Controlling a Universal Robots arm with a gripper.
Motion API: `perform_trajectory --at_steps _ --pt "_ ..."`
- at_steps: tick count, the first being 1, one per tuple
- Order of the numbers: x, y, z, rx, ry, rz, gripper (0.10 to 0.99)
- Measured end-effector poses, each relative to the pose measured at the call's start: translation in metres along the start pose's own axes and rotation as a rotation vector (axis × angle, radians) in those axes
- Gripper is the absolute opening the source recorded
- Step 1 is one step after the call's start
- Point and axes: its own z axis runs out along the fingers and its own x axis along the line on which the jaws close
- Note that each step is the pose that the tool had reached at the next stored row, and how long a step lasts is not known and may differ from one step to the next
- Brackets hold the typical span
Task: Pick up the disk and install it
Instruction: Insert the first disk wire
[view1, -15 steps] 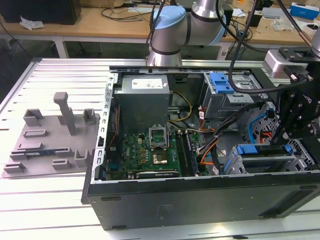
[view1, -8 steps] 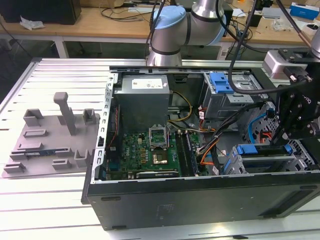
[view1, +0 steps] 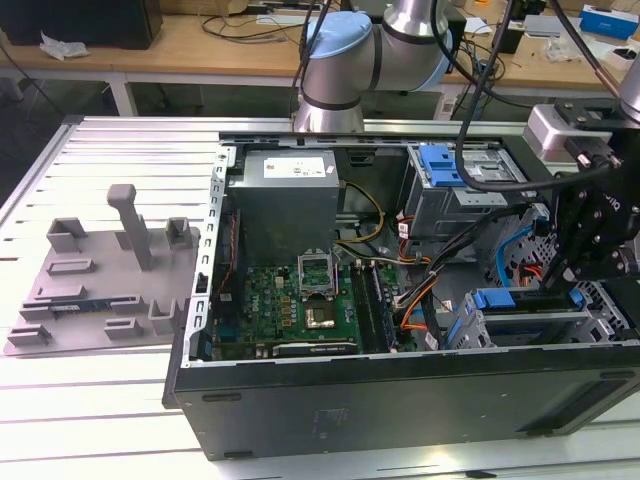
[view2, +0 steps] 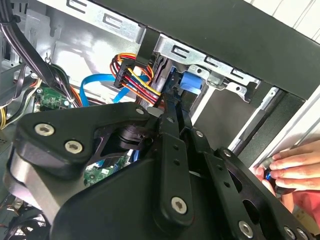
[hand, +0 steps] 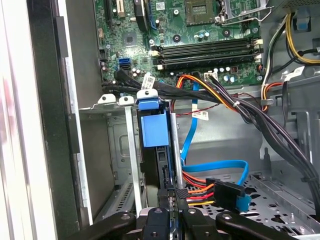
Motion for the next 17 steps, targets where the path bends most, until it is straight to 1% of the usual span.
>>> perform_trajectory --at_steps 8,17 --pt "-0.0002 -0.0005 0.0025 0.0 -0.0001 0.0 0.165" --pt "0.0003 -0.0006 0.0036 0.0 -0.0003 0.0 0.165"
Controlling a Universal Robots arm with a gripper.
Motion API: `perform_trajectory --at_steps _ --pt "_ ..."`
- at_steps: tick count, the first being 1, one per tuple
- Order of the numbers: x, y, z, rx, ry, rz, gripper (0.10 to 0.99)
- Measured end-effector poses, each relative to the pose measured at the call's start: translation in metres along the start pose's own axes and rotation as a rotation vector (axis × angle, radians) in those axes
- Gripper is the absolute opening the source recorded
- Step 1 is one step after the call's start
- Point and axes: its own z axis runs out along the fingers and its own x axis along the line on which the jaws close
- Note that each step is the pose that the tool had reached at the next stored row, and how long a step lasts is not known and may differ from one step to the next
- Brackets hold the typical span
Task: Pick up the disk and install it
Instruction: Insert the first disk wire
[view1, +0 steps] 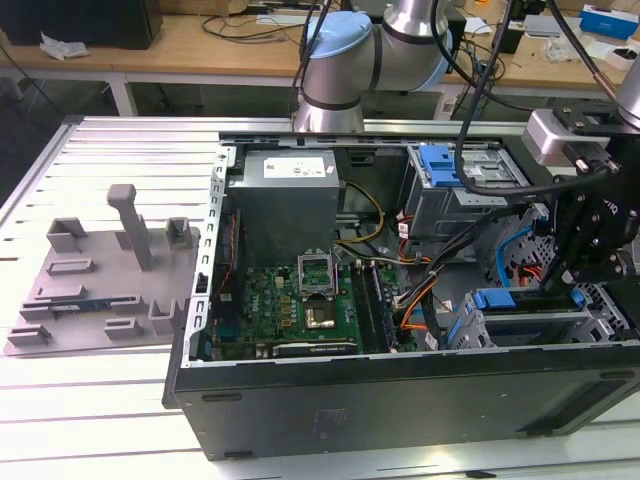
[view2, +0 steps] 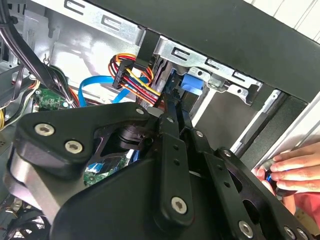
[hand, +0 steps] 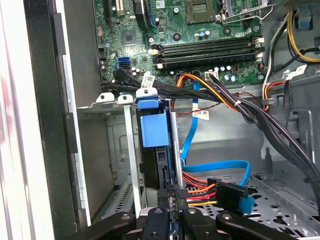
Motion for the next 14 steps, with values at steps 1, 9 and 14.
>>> perform_trajectory --at_steps 1,9,14 --pt "0.0002 0.0 -0.0001 0.0 0.0003 0.0 0.165" --pt "0.0029 -0.0003 0.0007 -0.001 0.001 0.0 0.165" --pt "0.004 -0.0016 -0.032 -0.001 0.001 0.0 0.361"
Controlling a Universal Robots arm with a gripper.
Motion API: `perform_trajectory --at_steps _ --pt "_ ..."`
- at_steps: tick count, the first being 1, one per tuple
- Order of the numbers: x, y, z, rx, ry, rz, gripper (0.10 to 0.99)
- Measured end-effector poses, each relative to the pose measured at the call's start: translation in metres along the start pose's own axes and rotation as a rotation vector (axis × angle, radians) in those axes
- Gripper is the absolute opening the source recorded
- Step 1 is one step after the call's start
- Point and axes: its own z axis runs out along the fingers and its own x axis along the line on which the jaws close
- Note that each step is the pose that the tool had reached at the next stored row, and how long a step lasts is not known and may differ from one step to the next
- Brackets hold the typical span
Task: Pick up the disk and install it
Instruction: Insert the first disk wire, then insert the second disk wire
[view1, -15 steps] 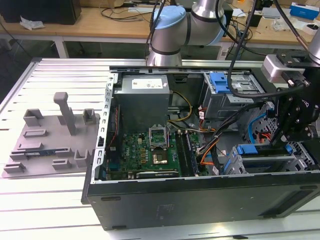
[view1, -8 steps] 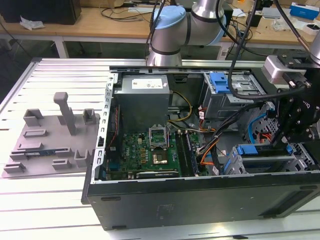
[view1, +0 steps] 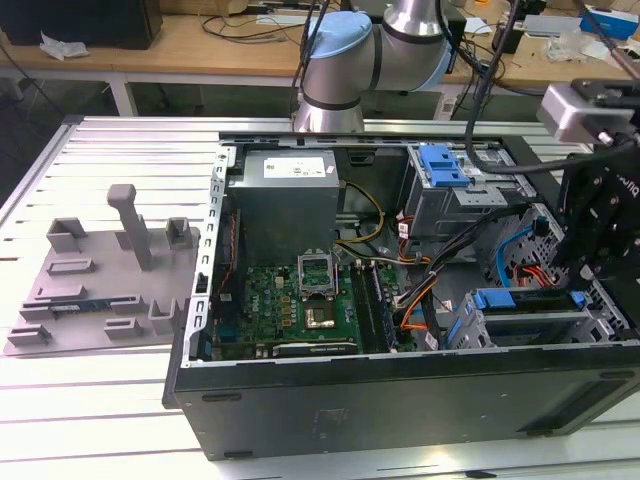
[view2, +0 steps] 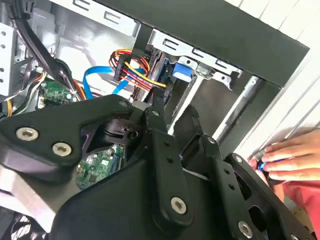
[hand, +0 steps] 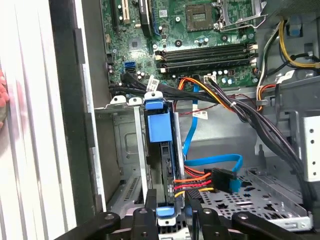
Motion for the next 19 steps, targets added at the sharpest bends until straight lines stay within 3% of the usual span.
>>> perform_trajectory --at_steps 1,2,19 --pt "0.0001 -0.0017 -0.0052 0.0 -0.0003 0.0 0.361" --pt "0.0 -0.0021 -0.0057 0.0 -0.0001 0.0 0.361" --pt "0.0 -0.0026 -0.0058 0.0 0.0 0.0 0.361"
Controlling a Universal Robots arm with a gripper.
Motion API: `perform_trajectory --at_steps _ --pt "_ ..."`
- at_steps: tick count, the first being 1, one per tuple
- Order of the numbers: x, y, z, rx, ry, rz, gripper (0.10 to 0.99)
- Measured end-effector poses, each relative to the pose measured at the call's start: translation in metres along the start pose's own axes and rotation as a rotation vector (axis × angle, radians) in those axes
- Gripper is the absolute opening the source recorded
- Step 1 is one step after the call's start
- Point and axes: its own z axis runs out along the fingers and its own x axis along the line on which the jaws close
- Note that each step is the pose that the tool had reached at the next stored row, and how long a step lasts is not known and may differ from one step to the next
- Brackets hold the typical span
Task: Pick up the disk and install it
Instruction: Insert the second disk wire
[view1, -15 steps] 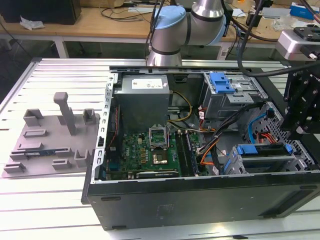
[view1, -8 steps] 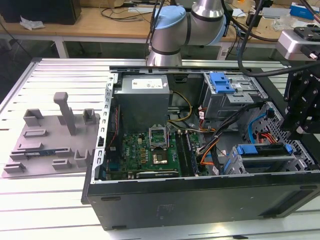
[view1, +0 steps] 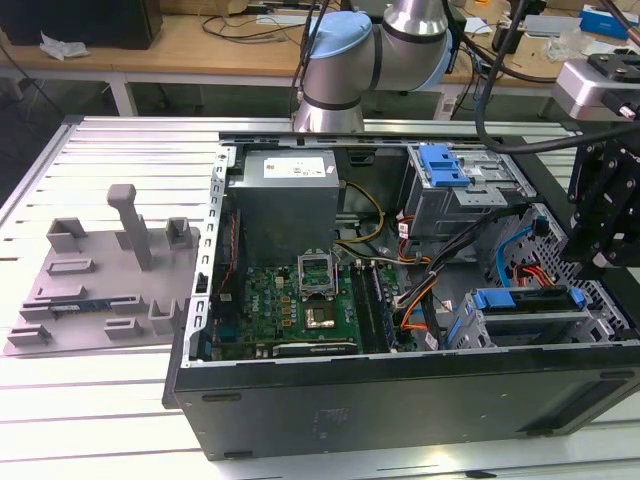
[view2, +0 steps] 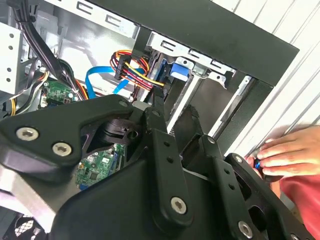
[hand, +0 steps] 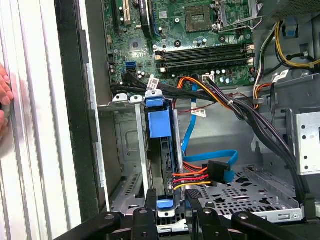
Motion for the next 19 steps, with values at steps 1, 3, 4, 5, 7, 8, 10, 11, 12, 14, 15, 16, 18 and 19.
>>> perform_trajectory --at_steps 1,3,4,5,7,8,10,11,12,14,15,16,18,19 --pt "0.0 0.0 0.0 0.0 0.0 0.0 0.361" --pt "-0.0008 0.0 -0.0002 0.0 0.0005 0.0 0.361" --pt "-0.0041 0.0003 -0.0021 0.001 0.007 0.0 0.361" --pt "-0.0099 0.0009 -0.0048 0.003 0.0247 -0.001 0.361" --pt "-0.0215 0.002 -0.0089 0.006 0.0552 -0.001 0.361" --pt "-0.025 0.0023 -0.01 0.006 0.0632 -0.001 0.361" --pt "-0.0388 0.0037 -0.0121 0.01 0.1004 -0.002 0.361" --pt "-0.0437 0.0042 -0.0123 0.012 0.1139 -0.002 0.361" --pt "-0.052 0.005 -0.0127 0.014 0.1392 -0.003 0.361" --pt "-0.0677 0.0067 -0.0135 0.018 0.1927 -0.004 0.361" --pt "-0.0713 0.007 -0.0137 0.02 0.2206 -0.004 0.361" --pt "-0.0733 0.0072 -0.0137 0.021 0.2356 -0.005 0.361" --pt "-0.0768 0.0076 -0.0138 0.024 0.2891 -0.006 0.361" --pt "-0.0786 0.0077 -0.0139 0.026 0.3302 -0.007 0.361"
